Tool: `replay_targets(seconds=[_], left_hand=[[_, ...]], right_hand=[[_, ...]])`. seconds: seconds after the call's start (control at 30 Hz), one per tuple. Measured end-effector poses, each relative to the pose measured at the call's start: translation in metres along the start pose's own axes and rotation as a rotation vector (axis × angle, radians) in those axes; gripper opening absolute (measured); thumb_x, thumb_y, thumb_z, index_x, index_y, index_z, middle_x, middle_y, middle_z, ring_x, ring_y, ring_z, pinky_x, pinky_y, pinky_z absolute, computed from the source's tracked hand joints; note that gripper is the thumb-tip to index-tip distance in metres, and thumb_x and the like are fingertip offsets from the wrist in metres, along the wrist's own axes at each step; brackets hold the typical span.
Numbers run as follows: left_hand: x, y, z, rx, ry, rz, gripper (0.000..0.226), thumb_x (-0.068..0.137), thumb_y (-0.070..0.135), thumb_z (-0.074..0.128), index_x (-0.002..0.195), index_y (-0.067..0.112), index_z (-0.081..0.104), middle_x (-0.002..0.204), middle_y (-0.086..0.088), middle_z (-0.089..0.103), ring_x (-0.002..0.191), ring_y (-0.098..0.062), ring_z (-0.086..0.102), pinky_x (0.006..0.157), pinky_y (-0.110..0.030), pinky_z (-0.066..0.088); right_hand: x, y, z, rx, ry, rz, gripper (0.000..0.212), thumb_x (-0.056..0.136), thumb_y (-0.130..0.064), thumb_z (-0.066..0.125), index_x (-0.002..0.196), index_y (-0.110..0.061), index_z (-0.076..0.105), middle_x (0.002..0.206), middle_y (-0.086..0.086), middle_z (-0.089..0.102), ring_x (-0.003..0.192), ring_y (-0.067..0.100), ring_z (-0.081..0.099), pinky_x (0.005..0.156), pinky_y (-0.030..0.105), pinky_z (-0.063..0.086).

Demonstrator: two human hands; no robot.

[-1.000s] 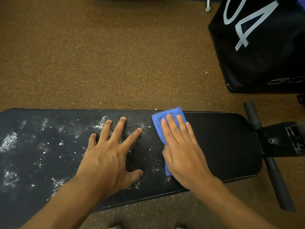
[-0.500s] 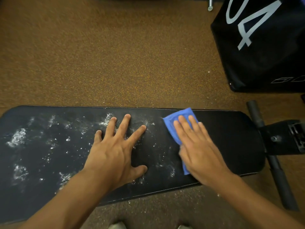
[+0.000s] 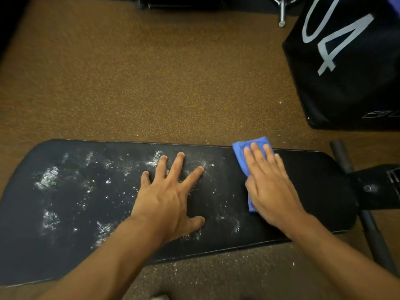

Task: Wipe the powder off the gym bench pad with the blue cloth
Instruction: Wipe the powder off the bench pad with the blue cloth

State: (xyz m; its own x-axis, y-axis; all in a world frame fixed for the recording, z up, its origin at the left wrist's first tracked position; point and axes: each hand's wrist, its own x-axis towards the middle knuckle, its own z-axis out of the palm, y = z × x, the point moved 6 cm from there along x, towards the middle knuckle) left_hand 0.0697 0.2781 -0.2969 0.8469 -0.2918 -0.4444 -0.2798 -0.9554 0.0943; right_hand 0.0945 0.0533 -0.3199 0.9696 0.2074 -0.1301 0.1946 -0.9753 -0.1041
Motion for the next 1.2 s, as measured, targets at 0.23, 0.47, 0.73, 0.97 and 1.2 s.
replay_targets(seconds=[0.23,0.47,0.73,0.97,1.2], left_hand=[[0.002,-0.001,0.002,-0.009,0.006,-0.014,0.110,0.071,0.086,0.048,0.152,0.048,-0.016,0.166,-0.001,-0.025,0.153,-0.035,-0.016,0.120,-0.061,0.018],[0.000,0.000,0.001,-0.017,0.011,-0.007,0.109,0.072,0.085,0.050,0.152,0.048,-0.015,0.166,0.000,-0.025,0.153,-0.035,-0.016,0.119,-0.062,0.017],[0.001,0.000,0.000,-0.020,0.004,-0.014,0.110,0.072,0.084,0.051,0.153,0.048,-0.015,0.166,0.000,-0.025,0.153,-0.035,-0.015,0.120,-0.062,0.017],[0.000,-0.001,0.002,-0.006,0.013,-0.007,0.110,0.073,0.085,0.050,0.153,0.047,-0.016,0.166,0.000,-0.025,0.153,-0.035,-0.015,0.120,-0.062,0.017],[-0.001,0.002,-0.001,-0.004,-0.002,-0.004,0.110,0.076,0.083,0.049,0.152,0.044,-0.020,0.164,-0.002,-0.030,0.152,-0.037,-0.018,0.120,-0.063,0.016]], right_hand=[[-0.003,-0.059,0.007,0.033,0.030,-0.083,0.069,0.094,-0.030,0.026,0.159,-0.009,0.021,0.168,0.009,0.018,0.156,0.031,0.006,0.125,0.051,0.011],[0.018,-0.023,0.002,0.016,0.059,0.055,0.070,0.093,-0.033,0.020,0.159,-0.010,0.023,0.167,0.011,0.020,0.156,0.033,0.008,0.125,0.049,0.009],[-0.016,-0.059,0.006,0.021,-0.022,-0.171,0.069,0.096,-0.032,0.025,0.161,-0.013,0.014,0.170,0.005,0.009,0.156,0.025,-0.003,0.126,0.048,0.007],[0.047,-0.050,0.001,0.033,0.074,0.104,0.073,0.091,-0.035,0.017,0.158,-0.009,0.025,0.167,0.010,0.022,0.155,0.035,0.010,0.125,0.050,0.009],[-0.031,-0.060,0.008,0.009,-0.029,-0.183,0.070,0.094,-0.030,0.031,0.160,-0.013,0.018,0.169,0.005,0.014,0.157,0.024,0.000,0.124,0.048,0.010]])
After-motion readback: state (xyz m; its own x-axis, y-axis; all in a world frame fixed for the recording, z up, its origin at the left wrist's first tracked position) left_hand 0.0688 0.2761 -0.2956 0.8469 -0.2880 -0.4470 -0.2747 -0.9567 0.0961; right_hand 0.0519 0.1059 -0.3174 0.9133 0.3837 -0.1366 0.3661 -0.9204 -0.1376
